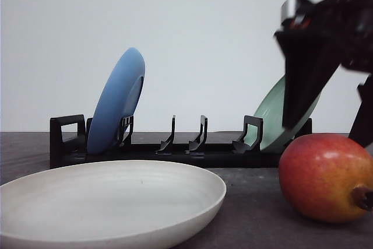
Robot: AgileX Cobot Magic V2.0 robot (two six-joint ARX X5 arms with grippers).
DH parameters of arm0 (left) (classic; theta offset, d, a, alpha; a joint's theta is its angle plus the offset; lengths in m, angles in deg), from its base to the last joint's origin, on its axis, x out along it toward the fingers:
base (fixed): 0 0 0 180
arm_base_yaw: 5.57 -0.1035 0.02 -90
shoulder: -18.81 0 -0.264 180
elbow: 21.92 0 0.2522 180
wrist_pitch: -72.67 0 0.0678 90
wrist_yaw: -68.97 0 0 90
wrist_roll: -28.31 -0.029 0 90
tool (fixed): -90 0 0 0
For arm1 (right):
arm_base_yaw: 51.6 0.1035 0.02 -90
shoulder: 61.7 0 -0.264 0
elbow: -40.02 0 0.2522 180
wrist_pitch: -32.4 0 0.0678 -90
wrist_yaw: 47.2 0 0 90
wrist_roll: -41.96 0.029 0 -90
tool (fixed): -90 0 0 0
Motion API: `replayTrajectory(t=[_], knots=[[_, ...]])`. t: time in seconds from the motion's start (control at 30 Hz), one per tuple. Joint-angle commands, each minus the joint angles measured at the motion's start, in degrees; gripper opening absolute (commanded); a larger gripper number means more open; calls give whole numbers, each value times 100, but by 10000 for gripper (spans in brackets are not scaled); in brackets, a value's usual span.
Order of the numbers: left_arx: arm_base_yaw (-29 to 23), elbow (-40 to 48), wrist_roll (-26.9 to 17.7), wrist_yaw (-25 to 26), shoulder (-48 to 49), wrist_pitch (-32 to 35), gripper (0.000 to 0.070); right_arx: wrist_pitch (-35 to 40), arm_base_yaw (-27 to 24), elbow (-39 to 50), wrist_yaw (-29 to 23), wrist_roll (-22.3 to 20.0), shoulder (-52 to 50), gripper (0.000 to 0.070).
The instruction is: Place pomegranate in white plate
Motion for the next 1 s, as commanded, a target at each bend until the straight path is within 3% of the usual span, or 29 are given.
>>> replayTrajectory(t=[0.0,0.27,0.33,0.43,0.5,0.73,0.97], knots=[[94,20,190,5,103,58,556,82,95,-20,-27,58,207,700],[94,42,215,-38,375,29,556,132,356,-20,-31,101,833,700],[96,42,216,-37,376,29,556,90,392,-20,-43,131,888,670],[96,42,214,-37,371,29,556,72,466,-20,-238,217,891,444],[94,42,210,-39,371,31,556,13,504,-30,-300,262,889,371],[94,42,203,-39,369,156,556,-335,721,-560,-320,431,931,368],[94,42,41,-229,367,307,556,-624,1437,-1938,-282,680,1450,369]])
